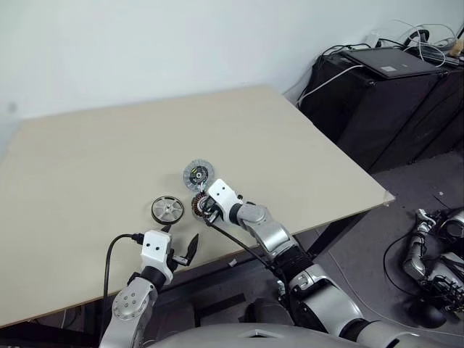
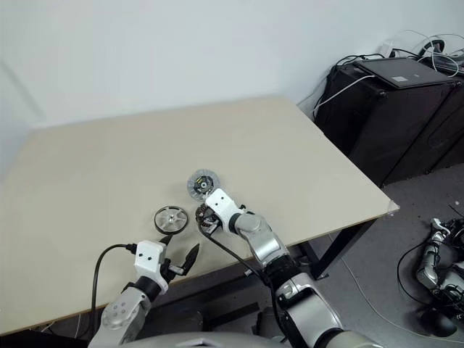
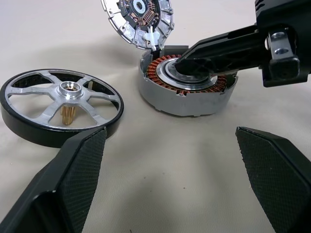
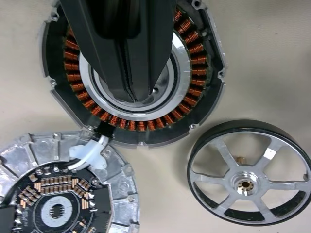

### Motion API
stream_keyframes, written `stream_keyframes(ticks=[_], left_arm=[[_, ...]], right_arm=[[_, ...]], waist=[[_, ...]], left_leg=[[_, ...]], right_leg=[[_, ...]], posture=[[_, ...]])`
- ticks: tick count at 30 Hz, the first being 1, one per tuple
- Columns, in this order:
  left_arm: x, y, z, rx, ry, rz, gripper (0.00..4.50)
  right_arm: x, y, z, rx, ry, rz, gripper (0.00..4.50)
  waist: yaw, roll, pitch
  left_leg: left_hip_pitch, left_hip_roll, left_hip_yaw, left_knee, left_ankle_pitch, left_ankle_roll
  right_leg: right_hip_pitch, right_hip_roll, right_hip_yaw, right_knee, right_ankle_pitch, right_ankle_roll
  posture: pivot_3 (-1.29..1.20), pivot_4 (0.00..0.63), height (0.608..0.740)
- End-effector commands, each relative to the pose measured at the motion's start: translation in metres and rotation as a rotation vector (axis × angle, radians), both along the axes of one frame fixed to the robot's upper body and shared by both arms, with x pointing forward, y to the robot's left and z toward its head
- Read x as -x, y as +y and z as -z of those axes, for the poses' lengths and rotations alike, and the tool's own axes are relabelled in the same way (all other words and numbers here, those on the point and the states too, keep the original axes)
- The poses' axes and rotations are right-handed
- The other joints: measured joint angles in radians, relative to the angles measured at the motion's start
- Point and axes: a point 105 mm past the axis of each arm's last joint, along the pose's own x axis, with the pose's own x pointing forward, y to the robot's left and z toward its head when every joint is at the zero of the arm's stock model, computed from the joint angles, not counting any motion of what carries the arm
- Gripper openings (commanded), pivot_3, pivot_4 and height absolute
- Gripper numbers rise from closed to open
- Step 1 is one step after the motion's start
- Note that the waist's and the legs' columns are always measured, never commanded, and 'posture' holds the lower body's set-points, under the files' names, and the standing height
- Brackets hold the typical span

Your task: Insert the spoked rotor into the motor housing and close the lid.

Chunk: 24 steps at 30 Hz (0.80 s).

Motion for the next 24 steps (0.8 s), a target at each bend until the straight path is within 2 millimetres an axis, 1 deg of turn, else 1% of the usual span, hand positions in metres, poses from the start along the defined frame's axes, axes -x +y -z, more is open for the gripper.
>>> stream_keyframes(ticks=[1,10,14,16,18,20,24], left_arm=[[-0.004,-0.002,-0.011,0.004,-0.045,0.013,4.5],[-0.006,-0.002,-0.012,0.003,-0.045,0.019,4.5],[-0.006,-0.001,-0.012,0.003,-0.047,0.018,4.5],[-0.008,0.001,-0.017,0.015,-0.074,-0.009,4.5],[-0.013,0.009,-0.026,0.035,-0.124,-0.073,4.5],[-0.018,0.022,-0.034,0.043,-0.172,-0.176,4.5],[-0.023,0.046,-0.045,0.103,-0.214,-0.341,4.5]], right_arm=[[-0.009,-0.005,-0.009,-0.015,-0.029,0.028,0.01],[-0.01,-0.007,-0.015,-0.034,-0.042,0.027,0.01],[-0.01,-0.004,-0.029,-0.092,-0.069,0.019,0.01],[-0.011,-0.004,-0.043,-0.148,-0.103,0.029,0.01],[-0.009,-0.007,-0.056,-0.203,-0.13,0.039,0.01],[-0.006,-0.013,-0.062,-0.23,-0.142,0.053,0.01],[0.003,-0.03,-0.059,-0.22,-0.14,0.085,0.01]], waist=[[0.0,0.0,0.0],[0.0,0.0,0.0],[-0.001,0.0,0.0],[0.0,0.0,0.0],[0.0,0.0,0.0],[0.001,-0.001,0.0],[0.005,-0.004,0.0]], left_leg=[[0.0,0.0,0.0,0.0,0.0,0.0],[0.0,0.0,0.0,0.0,0.0,0.0],[0.0,0.0,0.0,0.0,0.0,0.0],[0.0,0.0,0.0,0.0,0.0,0.0],[0.0,0.0,0.0,0.0,0.0,0.0],[-0.001,0.0,0.0,0.0,0.0,0.0],[0.0,0.0,-0.001,0.0,0.0,0.0]], right_leg=[[0.0,0.0,0.0,0.0,0.0,0.0],[0.0,0.0,0.0,0.0,0.0,0.0],[0.0,0.0,0.0,0.0,0.0,0.0],[0.0,0.0,0.0,0.0,0.0,0.0],[0.0,0.0,0.0,0.0,0.0,0.0],[0.0,0.0,0.0,0.0,0.0,0.0],[0.0,0.0,0.0,0.0,0.0,0.0]], posture=[[0.0,0.0,0.74],[0.0,0.0,0.74],[0.0,0.0,0.74],[0.0,0.0,0.74],[0.0,0.0,0.74],[0.0,0.0,0.74],[0.0,0.0,0.74]])
